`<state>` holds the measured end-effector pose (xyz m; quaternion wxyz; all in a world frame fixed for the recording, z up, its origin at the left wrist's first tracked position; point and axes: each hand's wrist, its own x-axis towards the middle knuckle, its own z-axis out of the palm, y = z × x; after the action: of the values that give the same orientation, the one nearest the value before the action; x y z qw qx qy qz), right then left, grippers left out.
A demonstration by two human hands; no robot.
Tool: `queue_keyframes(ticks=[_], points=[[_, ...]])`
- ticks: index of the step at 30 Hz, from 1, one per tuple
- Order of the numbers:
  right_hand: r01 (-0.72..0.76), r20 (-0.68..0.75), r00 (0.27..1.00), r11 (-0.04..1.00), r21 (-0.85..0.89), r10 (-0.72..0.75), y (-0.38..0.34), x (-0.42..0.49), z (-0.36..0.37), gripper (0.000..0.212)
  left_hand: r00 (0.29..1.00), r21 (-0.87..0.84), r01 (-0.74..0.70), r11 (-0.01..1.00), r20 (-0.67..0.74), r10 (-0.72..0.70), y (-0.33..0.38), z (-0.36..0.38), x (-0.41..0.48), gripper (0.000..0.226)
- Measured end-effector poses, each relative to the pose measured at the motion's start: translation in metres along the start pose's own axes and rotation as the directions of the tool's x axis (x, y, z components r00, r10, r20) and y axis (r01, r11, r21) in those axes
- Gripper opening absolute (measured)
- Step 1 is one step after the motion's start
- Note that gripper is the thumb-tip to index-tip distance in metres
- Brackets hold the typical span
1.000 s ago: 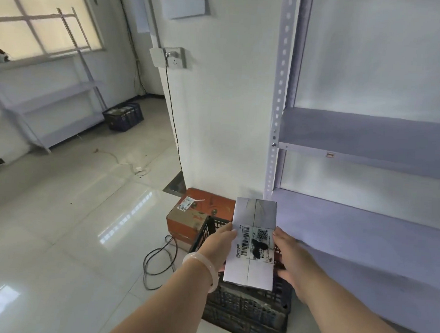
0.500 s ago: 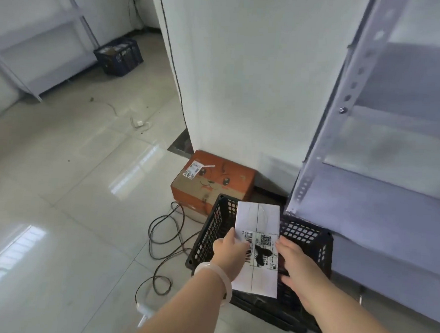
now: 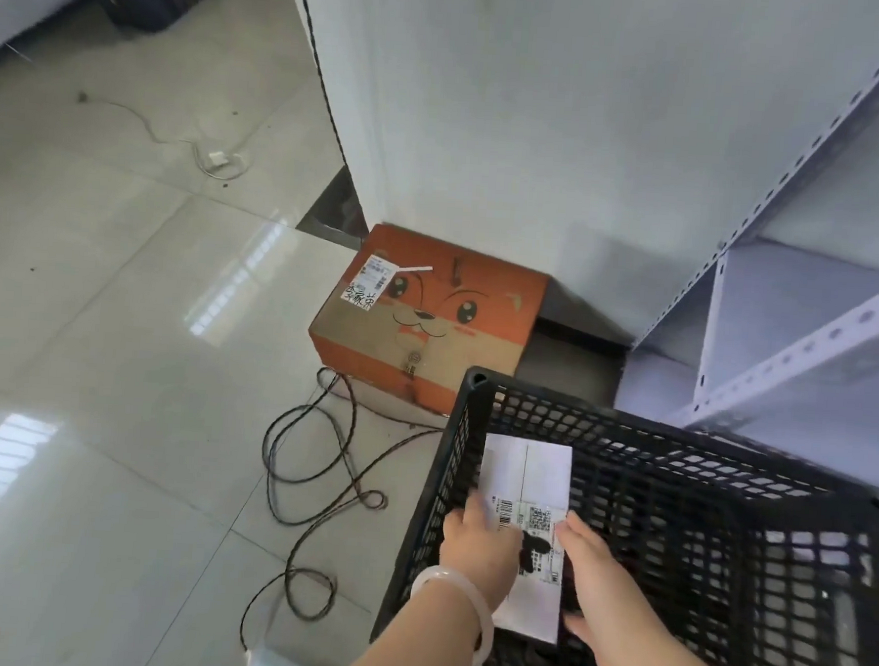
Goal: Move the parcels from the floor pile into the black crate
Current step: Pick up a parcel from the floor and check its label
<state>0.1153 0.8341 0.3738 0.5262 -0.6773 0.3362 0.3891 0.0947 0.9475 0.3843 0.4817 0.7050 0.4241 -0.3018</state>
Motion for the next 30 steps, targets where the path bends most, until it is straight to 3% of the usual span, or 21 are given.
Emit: queue_keyframes(ticks=[4, 11, 14, 16, 18, 21, 25, 30], points=[[-0.012, -0.004, 1.0, 1.0, 0.022, 0.012, 0.008, 0.06, 0.017, 0.048, 0.997, 0.071, -0.055, 0.996, 0.066, 0.051, -0.011, 0.008, 0.036, 0.074], [-0.109, 0.018, 0.994, 0.994, 0.02, 0.108, 0.001, 0.091, 0.044, 0.047, 1.0, 0.054, -0.014, 0.998, 0.023, 0.013, -0.011, 0.012, 0.074, 0.073], [-0.049, 0.027, 0.998, 0.999, 0.008, 0.049, 0.007, 0.107, 0.044, 0.052, 0.998, -0.004, -0.043, 0.999, 0.038, 0.043, -0.008, 0.011, 0.08, 0.069], [-0.057, 0.014, 0.998, 0.998, -0.01, 0.057, 0.008, 0.111, 0.047, 0.054, 0.998, 0.062, 0.034, 0.997, 0.052, -0.037, -0.006, 0.013, 0.08, 0.07], [-0.077, -0.009, 0.997, 0.997, 0.0, 0.077, 0.012, 0.108, 0.046, 0.053, 1.0, 0.133, -0.004, 0.991, 0.001, 0.004, -0.009, 0.016, 0.078, 0.074], [-0.005, 0.034, 0.999, 0.998, -0.062, 0.007, 0.015, 0.081, 0.028, 0.056, 0.995, 0.151, -0.087, 0.985, -0.037, 0.094, -0.016, 0.015, 0.065, 0.072], [0.102, -0.033, 0.993, 0.973, -0.208, -0.112, 0.006, 0.031, -0.01, 0.054, 0.994, 0.067, -0.106, 0.992, -0.032, 0.108, -0.016, 0.0, 0.031, 0.063], [0.096, -0.132, 0.984, 0.982, -0.165, -0.118, -0.027, -0.069, -0.075, 0.051, 0.965, 0.012, -0.234, 0.972, 0.125, 0.231, 0.022, -0.02, -0.046, 0.057]])
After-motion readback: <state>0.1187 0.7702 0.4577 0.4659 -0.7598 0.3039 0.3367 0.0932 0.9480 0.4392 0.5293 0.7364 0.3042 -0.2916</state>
